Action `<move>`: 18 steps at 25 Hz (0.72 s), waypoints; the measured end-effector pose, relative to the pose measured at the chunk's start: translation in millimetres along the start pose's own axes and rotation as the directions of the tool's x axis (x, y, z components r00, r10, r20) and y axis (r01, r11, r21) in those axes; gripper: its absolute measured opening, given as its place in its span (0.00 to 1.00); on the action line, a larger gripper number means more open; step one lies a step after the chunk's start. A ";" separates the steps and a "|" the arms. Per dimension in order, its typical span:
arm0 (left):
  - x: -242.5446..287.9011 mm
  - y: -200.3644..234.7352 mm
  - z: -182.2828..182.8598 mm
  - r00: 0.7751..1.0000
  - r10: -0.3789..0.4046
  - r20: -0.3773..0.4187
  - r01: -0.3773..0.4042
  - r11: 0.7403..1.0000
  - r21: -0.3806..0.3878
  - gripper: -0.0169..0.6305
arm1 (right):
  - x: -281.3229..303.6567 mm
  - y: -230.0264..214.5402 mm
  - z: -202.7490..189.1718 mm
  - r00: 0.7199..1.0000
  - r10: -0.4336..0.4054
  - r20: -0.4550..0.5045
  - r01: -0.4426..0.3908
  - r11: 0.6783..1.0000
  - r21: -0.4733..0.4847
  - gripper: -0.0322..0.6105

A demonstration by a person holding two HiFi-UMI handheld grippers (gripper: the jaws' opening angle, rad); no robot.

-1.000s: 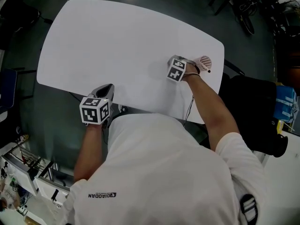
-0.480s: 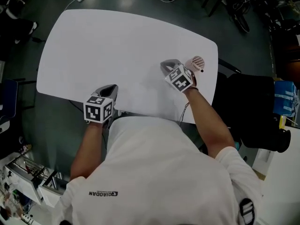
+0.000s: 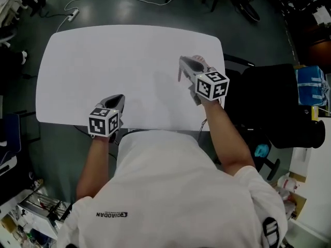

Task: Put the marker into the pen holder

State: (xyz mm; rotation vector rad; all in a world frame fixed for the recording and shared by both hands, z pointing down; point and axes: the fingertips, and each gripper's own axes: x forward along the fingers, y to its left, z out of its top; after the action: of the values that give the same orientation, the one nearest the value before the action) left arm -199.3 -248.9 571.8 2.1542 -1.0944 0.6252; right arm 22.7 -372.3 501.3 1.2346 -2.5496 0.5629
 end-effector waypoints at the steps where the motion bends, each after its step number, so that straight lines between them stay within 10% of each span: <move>1: 1.4 -3.7 1.5 1.000 -0.001 -0.001 0.001 1.000 0.007 0.07 | -9.7 -18.4 8.8 0.998 -0.037 0.043 0.035 0.998 0.053 0.15; 10: -2.3 -29.0 -12.6 1.000 0.017 -0.016 -0.017 1.000 0.005 0.07 | -76.1 -147.1 24.6 0.922 -0.333 0.199 0.249 0.901 0.356 0.15; 18: -15.0 -28.9 -24.5 0.998 0.069 -0.004 -0.070 0.997 -0.038 0.07 | -87.0 -225.1 -22.9 0.822 -0.544 0.167 0.374 0.738 0.562 0.15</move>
State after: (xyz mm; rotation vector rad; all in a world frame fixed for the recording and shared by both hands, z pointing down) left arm -186.4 -210.3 569.5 2.0898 -1.1749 0.6332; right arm 255.1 -429.1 540.4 2.2420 -2.2248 1.0208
